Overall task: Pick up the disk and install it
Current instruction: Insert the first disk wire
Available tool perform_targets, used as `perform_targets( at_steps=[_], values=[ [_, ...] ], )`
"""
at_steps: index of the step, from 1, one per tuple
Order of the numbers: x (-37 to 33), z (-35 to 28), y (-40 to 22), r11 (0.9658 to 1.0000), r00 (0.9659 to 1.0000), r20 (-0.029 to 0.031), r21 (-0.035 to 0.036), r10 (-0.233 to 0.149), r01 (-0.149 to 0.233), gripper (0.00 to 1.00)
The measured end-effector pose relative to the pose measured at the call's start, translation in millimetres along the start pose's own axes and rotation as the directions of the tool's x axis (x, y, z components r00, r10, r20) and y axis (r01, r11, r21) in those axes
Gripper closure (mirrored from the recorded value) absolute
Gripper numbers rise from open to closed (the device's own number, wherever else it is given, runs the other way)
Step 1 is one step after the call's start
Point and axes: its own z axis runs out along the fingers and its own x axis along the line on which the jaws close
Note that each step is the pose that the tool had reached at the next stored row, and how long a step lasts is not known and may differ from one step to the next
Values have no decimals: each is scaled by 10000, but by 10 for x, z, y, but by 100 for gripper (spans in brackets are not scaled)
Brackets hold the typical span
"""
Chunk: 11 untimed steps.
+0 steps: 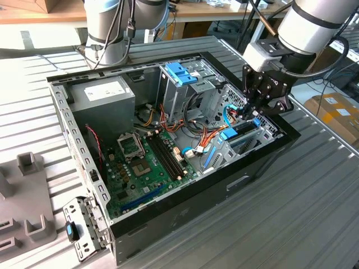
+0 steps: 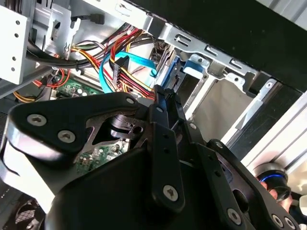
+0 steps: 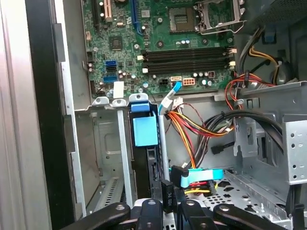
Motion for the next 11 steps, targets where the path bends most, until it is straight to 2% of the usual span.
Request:
perform_targets(
  at_steps=[2,11],
  values=[
    [4,16,-10,9991,9991,8,-20,-420,420,80],
    [31,52,-36,9970,9970,16,-37,-774,774,80]
  ],
)
